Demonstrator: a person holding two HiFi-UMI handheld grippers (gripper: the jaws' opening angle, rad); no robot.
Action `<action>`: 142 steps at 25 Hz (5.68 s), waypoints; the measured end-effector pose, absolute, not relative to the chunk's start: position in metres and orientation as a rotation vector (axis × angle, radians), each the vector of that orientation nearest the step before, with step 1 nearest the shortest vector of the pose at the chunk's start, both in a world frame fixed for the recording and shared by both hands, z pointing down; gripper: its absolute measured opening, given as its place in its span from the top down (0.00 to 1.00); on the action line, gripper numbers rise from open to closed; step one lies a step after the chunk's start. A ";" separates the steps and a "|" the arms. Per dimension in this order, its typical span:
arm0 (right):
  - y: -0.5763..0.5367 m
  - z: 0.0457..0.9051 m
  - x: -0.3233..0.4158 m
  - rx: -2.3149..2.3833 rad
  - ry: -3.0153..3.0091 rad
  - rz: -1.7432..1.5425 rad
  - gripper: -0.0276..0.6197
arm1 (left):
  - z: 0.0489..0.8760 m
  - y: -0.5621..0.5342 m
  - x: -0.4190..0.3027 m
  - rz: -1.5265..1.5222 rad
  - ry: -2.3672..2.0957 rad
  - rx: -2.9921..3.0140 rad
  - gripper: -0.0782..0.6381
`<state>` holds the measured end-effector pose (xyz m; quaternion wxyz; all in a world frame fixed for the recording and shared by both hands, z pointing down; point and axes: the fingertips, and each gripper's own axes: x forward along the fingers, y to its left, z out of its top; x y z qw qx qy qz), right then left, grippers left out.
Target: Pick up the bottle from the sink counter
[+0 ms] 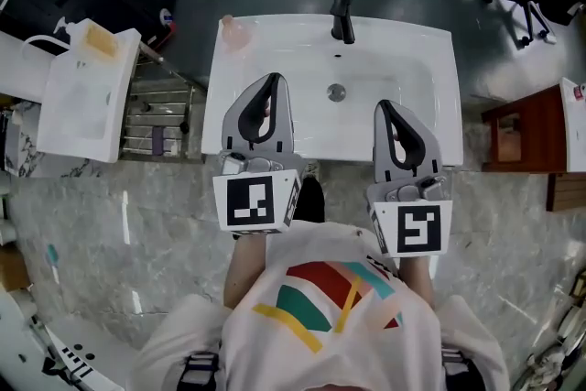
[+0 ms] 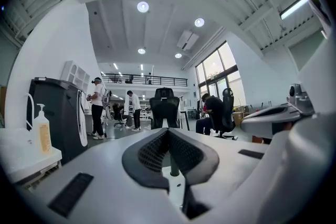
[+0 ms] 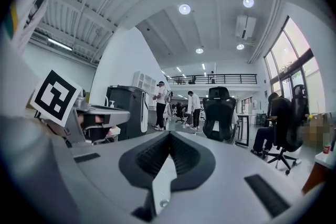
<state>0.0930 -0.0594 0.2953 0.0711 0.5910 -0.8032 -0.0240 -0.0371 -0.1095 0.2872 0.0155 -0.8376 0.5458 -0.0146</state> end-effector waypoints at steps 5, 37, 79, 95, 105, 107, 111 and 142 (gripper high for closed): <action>-0.108 0.298 0.085 1.827 -2.369 -0.032 0.94 | 0.291 -0.168 -0.046 -0.042 1.663 -2.663 0.87; -0.194 0.280 0.116 1.842 -2.380 -0.066 0.94 | 0.265 -0.241 -0.032 0.021 1.663 -2.618 0.87; -0.351 0.463 -0.163 0.860 -2.610 0.184 0.36 | 0.385 -0.232 -0.183 -0.161 2.298 -2.398 0.87; -0.369 0.552 -0.196 0.763 -2.507 0.293 0.36 | 0.436 -0.231 -0.215 -0.243 2.432 -2.330 0.87; -0.372 0.565 -0.197 0.758 -2.454 0.270 0.36 | 0.441 -0.232 -0.219 -0.195 2.479 -2.317 0.87; -0.373 0.566 -0.198 0.777 -2.433 0.253 0.36 | 0.440 -0.233 -0.220 -0.205 2.479 -2.306 0.87; -0.373 0.566 -0.199 0.790 -2.421 0.238 0.36 | 0.443 -0.233 -0.219 -0.231 2.483 -2.297 0.87; -0.385 0.511 -0.196 0.950 -2.502 0.284 0.36 | 0.399 -0.231 -0.233 -0.109 2.447 -2.260 0.87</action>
